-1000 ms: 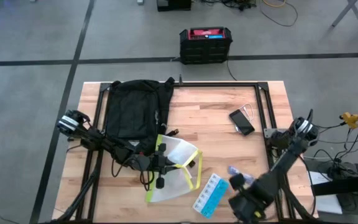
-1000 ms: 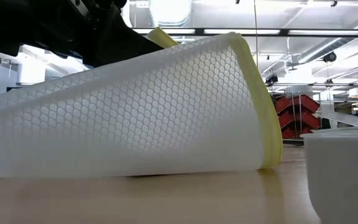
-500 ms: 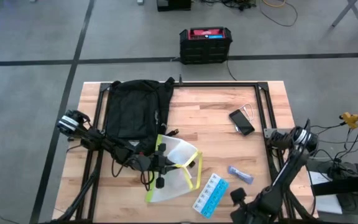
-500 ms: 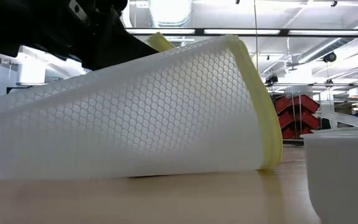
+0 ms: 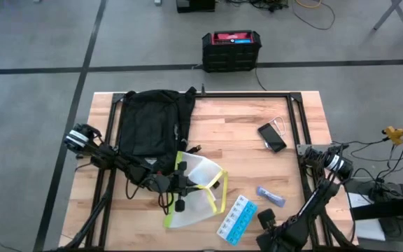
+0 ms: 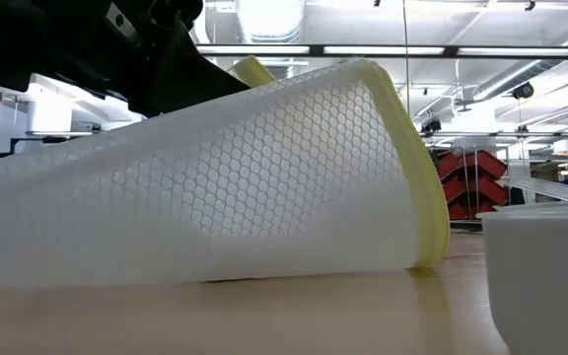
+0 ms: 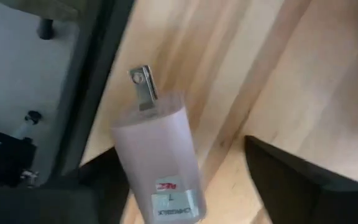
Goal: Unpack backpack
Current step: Put the pink charger adapter into the zip bag, then put the purple chocolate bar into the zip bag
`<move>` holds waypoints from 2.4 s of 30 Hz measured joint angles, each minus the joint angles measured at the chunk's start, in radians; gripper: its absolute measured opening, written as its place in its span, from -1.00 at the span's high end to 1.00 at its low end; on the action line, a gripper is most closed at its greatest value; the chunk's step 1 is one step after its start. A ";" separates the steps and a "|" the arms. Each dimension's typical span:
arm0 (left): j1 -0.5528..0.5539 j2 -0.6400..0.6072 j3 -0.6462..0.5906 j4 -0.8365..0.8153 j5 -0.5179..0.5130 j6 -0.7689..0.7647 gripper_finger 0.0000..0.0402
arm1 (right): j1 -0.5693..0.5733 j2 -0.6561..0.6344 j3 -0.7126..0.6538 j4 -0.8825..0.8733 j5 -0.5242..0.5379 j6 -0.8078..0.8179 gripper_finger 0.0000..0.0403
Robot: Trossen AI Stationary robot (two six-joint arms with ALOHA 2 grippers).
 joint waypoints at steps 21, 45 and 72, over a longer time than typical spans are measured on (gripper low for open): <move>-0.001 0.000 0.000 0.045 0.100 0.055 1.00 | -0.232 -0.166 0.029 -0.074 0.364 -0.252 0.54; 0.007 -0.004 0.000 0.110 0.112 0.122 1.00 | -0.644 -0.015 0.003 0.306 0.458 -0.901 -0.02; 0.054 0.007 0.018 0.165 0.038 0.123 1.00 | -0.524 -0.127 0.056 0.148 0.060 -0.552 -0.30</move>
